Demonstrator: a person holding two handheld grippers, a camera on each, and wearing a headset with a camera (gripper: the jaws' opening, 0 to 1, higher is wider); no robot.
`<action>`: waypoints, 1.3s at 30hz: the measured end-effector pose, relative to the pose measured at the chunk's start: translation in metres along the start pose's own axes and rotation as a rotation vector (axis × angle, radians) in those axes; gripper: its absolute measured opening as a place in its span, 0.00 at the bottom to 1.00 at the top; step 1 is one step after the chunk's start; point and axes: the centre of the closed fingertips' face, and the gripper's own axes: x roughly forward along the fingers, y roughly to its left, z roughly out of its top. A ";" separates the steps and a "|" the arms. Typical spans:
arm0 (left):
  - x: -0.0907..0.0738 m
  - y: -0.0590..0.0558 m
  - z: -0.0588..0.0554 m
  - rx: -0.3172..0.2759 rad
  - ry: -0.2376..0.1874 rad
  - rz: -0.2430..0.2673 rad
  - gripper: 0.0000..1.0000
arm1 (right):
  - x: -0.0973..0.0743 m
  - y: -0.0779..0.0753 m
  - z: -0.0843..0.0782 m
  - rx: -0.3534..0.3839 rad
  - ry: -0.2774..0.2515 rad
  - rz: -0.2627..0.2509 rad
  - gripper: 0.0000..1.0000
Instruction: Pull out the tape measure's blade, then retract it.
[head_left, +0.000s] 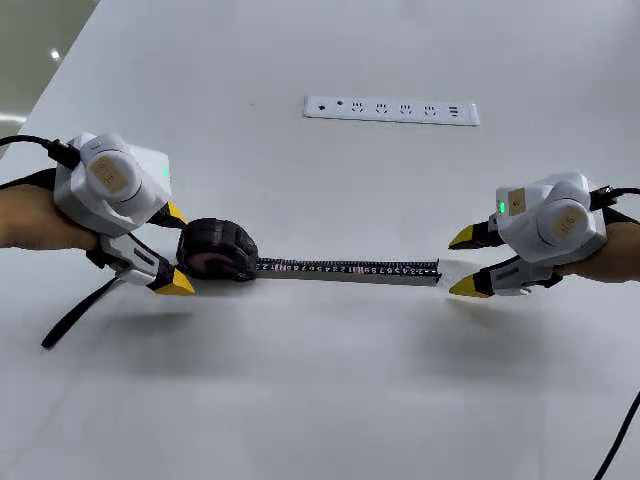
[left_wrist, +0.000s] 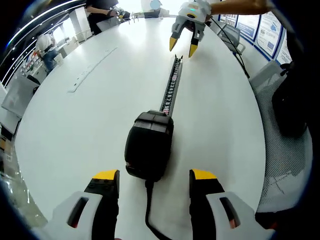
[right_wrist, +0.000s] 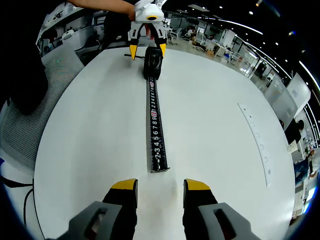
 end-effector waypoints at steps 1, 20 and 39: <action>-0.001 0.001 0.000 -0.005 -0.001 0.001 0.54 | -0.001 0.000 0.000 0.004 -0.003 -0.005 0.34; -0.010 -0.017 0.005 -0.126 -0.099 0.045 0.67 | -0.015 0.016 0.014 0.160 -0.082 -0.059 0.56; -0.023 -0.029 0.018 -0.265 -0.248 0.121 0.88 | -0.021 0.037 0.020 0.338 -0.156 -0.117 0.73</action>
